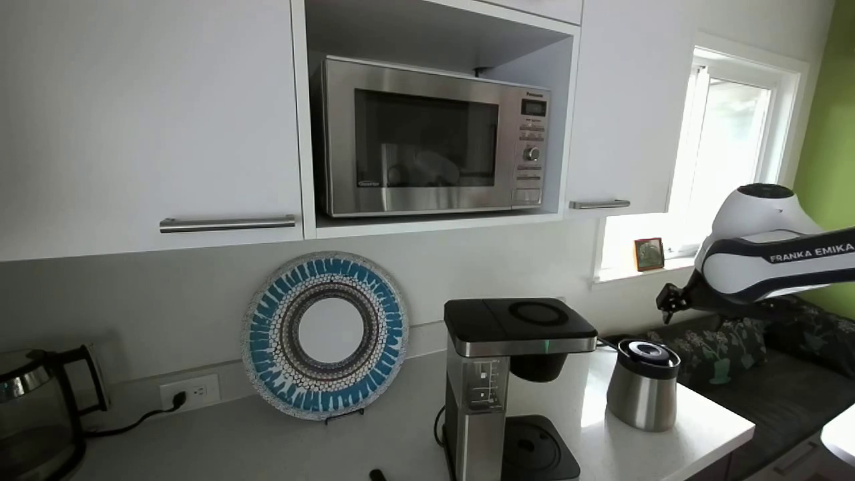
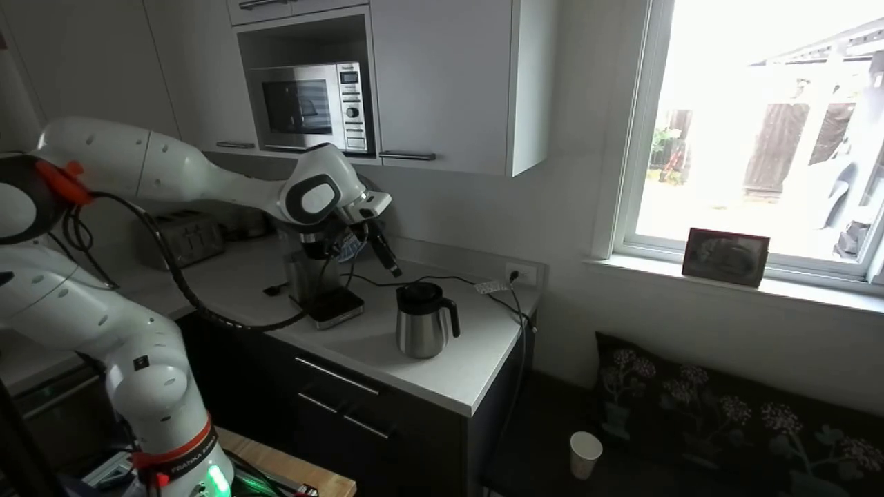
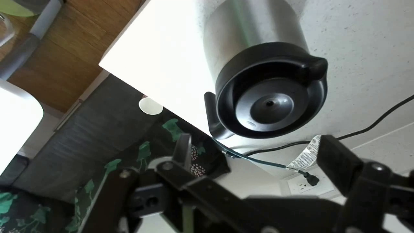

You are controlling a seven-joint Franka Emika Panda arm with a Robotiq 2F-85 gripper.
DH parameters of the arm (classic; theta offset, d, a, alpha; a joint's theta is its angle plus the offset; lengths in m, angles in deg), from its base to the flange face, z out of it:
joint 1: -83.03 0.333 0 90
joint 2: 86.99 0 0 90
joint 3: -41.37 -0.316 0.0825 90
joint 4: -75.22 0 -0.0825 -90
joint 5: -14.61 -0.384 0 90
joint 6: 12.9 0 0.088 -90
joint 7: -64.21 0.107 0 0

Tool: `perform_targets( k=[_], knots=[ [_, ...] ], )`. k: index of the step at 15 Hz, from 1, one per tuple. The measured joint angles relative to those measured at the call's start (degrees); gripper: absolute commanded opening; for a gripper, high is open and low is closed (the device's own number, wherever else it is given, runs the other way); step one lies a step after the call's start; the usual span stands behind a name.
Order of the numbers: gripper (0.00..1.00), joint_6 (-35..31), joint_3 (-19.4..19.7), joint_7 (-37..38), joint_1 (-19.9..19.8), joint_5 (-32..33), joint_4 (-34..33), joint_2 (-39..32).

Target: Turn the kettle to the right

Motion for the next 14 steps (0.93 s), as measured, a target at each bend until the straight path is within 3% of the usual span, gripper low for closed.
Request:
perform_targets(
  k=[4,6,10,14],
  knots=[
    [1.0,-0.03,-0.12,0.52,0.13,0.02,-0.39,-0.21],
    [1.0,0.98,-0.18,4.21,-0.59,1.4,-1.21,-1.25],
    [1.0,5.68,0.98,12.63,-2.18,2.79,-6.01,-7.78],
    [1.0,11.97,4.9,17.76,-1.09,1.78,-12.88,-15.07]
  ],
)
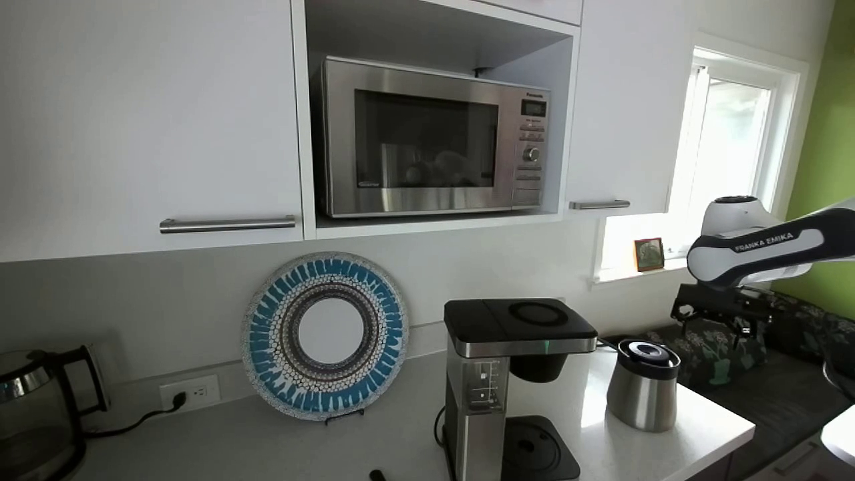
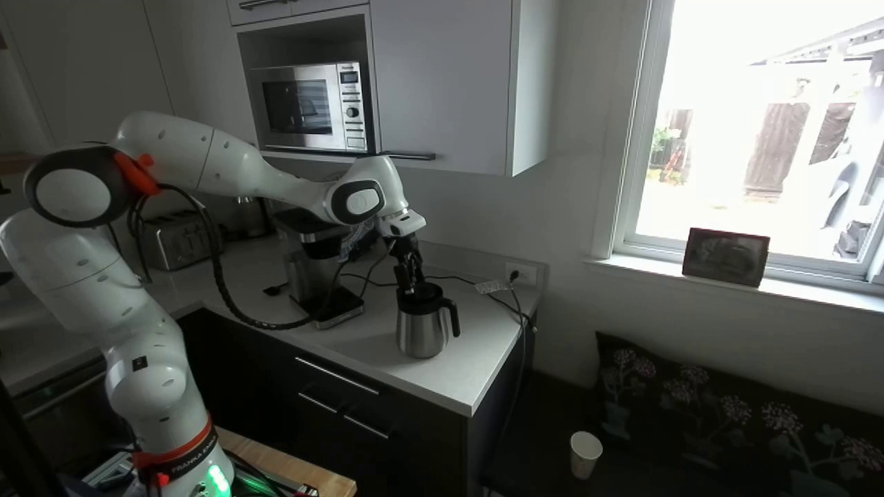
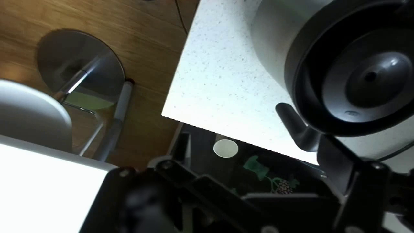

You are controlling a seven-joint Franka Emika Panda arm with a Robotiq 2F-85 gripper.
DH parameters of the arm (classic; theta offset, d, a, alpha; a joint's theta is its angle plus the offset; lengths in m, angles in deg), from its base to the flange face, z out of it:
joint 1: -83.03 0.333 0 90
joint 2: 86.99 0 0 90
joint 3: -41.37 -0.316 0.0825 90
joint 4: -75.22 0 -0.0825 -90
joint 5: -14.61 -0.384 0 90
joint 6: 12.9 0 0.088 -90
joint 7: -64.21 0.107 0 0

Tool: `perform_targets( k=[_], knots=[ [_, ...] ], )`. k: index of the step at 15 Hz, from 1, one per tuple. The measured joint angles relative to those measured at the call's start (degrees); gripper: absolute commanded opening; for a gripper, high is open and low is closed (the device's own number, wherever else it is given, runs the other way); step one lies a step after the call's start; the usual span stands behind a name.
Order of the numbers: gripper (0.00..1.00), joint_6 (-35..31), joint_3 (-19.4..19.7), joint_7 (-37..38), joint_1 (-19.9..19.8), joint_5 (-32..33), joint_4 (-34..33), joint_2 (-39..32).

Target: Turn the kettle to the right

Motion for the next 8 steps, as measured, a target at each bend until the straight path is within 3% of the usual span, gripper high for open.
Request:
perform_targets(
  k=[8],
  knots=[
    [1.0,2.76,7.66,0.46,4.41,-10.76,-9.86,-9.82]
  ],
)
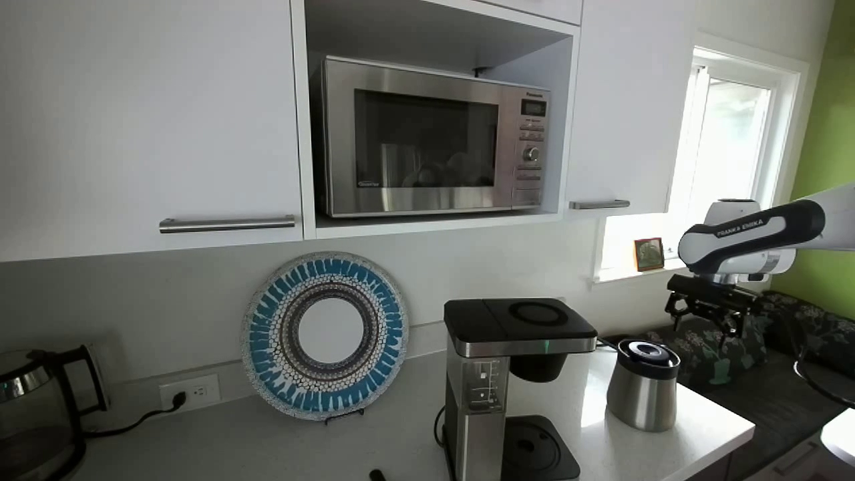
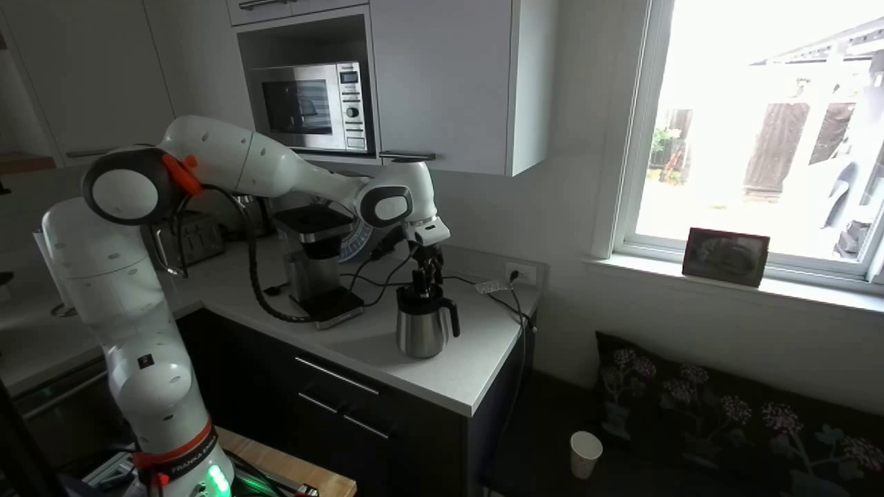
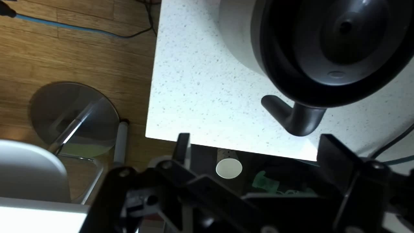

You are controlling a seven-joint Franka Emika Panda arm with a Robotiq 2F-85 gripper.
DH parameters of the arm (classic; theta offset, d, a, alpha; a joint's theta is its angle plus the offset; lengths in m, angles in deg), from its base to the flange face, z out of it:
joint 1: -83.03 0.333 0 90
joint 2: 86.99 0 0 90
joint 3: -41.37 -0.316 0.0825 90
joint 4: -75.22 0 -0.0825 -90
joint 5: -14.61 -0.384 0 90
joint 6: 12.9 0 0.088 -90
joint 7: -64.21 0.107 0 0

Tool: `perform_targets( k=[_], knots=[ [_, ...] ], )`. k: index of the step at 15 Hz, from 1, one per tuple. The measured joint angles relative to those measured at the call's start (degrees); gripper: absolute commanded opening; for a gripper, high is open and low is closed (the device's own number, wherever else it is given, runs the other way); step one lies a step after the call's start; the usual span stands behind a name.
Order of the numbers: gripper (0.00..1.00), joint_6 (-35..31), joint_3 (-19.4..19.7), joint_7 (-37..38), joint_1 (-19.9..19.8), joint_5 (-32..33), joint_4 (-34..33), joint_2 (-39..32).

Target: Turn the kettle to the right

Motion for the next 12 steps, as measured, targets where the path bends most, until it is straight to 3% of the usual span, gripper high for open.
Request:
perform_targets(
  k=[12],
  knots=[
    [1.0,0.08,2.31,-0.97,2.79,-10.74,-5.72,-9.8]
  ],
)
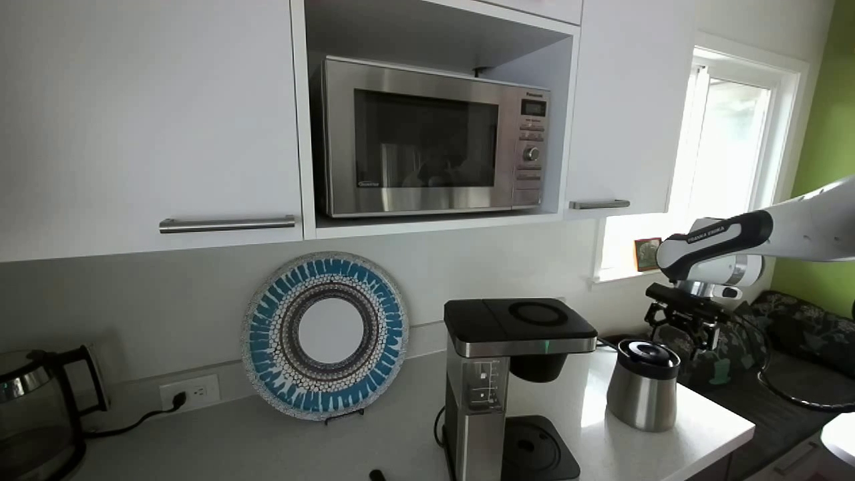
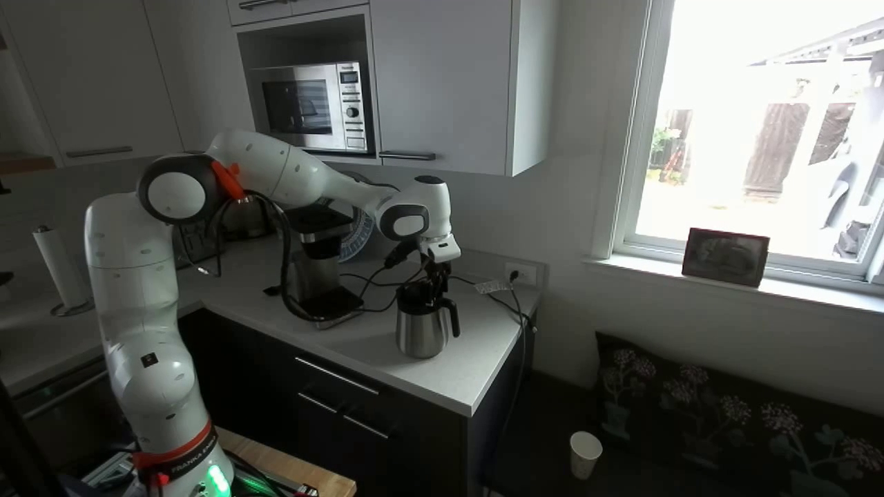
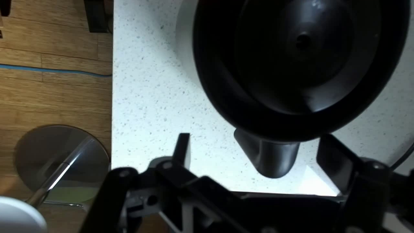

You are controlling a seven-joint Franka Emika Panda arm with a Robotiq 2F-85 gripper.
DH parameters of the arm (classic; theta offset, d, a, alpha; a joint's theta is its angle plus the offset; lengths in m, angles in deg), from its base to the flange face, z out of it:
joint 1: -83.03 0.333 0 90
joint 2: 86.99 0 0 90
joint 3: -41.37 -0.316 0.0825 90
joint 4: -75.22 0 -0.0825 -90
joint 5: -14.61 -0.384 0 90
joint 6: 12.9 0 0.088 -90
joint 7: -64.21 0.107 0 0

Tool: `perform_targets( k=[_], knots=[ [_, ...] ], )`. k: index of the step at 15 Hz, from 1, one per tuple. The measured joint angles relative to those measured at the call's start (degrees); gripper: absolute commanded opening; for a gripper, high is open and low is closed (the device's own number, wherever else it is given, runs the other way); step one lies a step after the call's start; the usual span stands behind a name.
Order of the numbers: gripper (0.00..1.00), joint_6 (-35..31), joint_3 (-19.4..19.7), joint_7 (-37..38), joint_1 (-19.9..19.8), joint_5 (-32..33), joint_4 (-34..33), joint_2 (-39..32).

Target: Turn the kettle to the right

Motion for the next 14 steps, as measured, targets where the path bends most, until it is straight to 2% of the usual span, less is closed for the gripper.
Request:
perform_targets(
  k=[14],
  knots=[
    [1.0,0.61,1.79,-1.78,0.25,-1.5,-4.43,-4.45]
  ],
)
